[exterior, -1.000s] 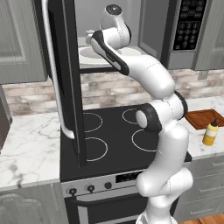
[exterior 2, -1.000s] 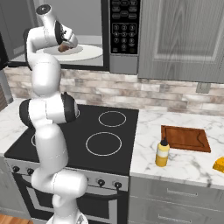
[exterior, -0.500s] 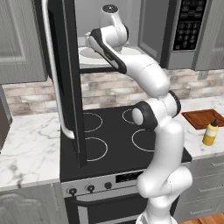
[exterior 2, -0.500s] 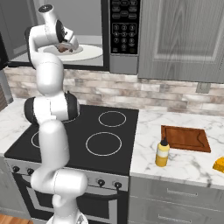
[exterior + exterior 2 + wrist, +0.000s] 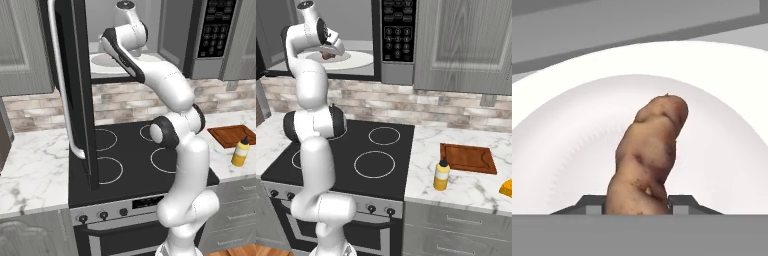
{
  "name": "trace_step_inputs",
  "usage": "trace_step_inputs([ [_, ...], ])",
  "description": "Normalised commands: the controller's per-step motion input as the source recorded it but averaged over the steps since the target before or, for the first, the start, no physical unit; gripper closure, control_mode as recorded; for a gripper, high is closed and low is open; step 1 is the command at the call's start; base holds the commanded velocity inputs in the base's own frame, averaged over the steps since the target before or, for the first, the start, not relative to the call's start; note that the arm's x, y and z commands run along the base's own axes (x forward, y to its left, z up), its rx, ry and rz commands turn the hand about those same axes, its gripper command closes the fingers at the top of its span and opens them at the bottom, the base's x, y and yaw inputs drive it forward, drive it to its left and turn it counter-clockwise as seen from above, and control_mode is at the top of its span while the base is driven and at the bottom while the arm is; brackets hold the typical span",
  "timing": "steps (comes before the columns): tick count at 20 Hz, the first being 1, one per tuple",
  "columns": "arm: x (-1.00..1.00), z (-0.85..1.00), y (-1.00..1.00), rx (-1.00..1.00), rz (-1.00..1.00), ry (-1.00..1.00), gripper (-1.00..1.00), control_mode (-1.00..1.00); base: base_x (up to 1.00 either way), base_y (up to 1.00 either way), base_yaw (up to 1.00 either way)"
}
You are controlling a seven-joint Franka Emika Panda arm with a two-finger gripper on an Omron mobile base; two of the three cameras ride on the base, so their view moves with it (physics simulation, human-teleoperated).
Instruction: Retrieve the reheated potato from the microwave, then place the potato, cheese, and condiment on the cutting board.
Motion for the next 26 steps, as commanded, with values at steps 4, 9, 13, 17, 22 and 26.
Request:
trace_step_inputs([
  [4, -0.53, 0.0, 0.0, 0.0, 0.0, -0.16, 1.0, -1.0, 0.0, 0.0, 0.0],
  [9, -0.88, 0.0, 0.0, 0.0, 0.0, -0.26, 1.0, -1.0, 0.0, 0.0, 0.0],
  [13, -1.0, 0.0, -0.01, 0.0, 0.0, -0.21, 1.0, -1.0, 0.0, 0.0, 0.0],
  [17, -1.0, 0.0, -0.14, 0.0, 0.0, -0.13, 1.0, -1.0, 0.0, 0.0, 0.0],
  [22, -1.0, 0.0, -0.47, 0.02, 0.0, -0.01, 1.0, -1.0, 0.0, 0.0, 0.0],
  [26, -1.0, 0.0, -0.65, 0.04, 0.02, 0.0, 1.0, -1.0, 0.0, 0.0, 0.0],
])
